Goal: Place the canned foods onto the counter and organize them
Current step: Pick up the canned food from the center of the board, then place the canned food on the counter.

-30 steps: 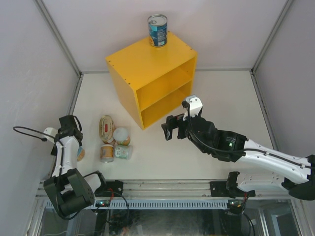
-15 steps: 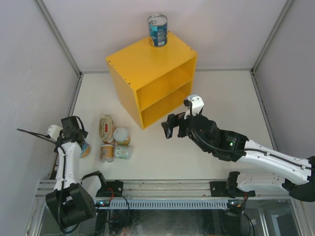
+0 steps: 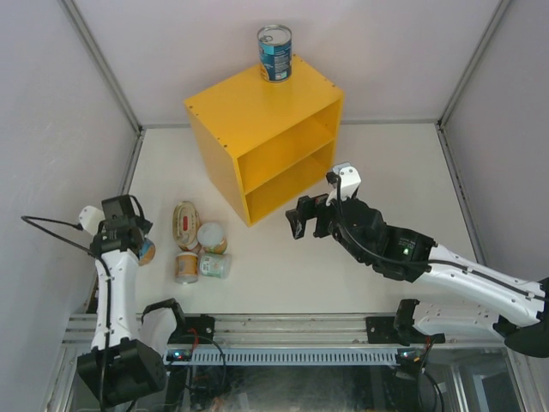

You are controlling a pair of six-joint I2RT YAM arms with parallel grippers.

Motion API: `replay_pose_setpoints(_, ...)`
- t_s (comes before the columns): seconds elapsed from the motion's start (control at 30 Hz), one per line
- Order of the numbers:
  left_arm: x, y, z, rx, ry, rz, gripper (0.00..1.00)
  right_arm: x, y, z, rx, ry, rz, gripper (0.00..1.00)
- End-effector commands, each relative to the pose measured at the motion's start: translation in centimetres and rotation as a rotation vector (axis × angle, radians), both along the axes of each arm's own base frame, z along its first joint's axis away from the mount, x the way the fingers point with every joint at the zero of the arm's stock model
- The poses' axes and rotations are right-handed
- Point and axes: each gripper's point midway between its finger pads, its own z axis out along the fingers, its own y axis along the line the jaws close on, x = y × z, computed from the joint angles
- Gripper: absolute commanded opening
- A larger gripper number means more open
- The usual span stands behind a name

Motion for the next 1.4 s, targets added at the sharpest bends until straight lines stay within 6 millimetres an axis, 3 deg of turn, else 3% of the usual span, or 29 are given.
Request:
replay_pose_setpoints(0.0,3.1,1.4,10.0,0.161,-0.256,-0.014,0.0,0.2,-0.3,1.4,0.055,-0.021,-0.006,1.0)
replay_pose_setpoints(0.3,5.6,-0.9,16.9,0.263,-0.331,-0.177,0.0,0.8,-1.1,1.5,0.058,-0.017,-0.026,1.0)
replay_pose_setpoints(0.8,9.4,-7.6,28.2,0.44,-0.44,-0.441,0.0,1.7,-2.2,2.3,0.069,-0.027,-0.041,0.99)
replay_pose_setpoints(1.37,10.4,-12.1,35.7,0.487,-0.613,-0.546,0.0,2.1,-2.0,2.4,0.061,-0.03,-0.046,0.99)
